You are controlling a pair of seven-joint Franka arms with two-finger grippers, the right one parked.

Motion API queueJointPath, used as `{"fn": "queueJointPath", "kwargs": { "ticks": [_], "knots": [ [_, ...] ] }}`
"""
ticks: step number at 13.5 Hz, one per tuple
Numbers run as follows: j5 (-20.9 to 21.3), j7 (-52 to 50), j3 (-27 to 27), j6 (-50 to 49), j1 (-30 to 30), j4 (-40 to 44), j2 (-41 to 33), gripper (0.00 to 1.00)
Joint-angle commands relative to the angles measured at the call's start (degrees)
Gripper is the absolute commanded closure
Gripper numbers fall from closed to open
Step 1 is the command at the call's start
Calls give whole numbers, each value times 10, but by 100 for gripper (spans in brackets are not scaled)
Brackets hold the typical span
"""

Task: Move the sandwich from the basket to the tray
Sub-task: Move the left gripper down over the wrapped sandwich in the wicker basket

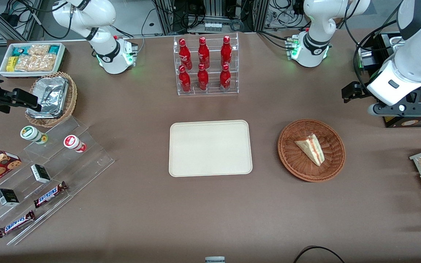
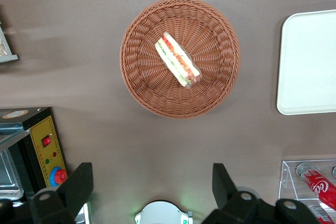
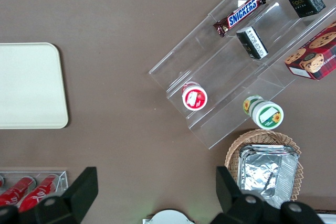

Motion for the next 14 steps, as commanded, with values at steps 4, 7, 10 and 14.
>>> {"fn": "queueJointPath", "kwargs": {
  "ticks": [4, 7, 10, 14],
  "knots": [
    [-30, 23, -5, 12, 22, -13, 9, 0],
    [-32, 22, -5, 79, 22, -85, 9, 0],
    [-32, 15, -7, 189, 17, -184, 3, 0],
    [-33, 3, -10, 358, 16, -317, -6, 0]
  ]
}}
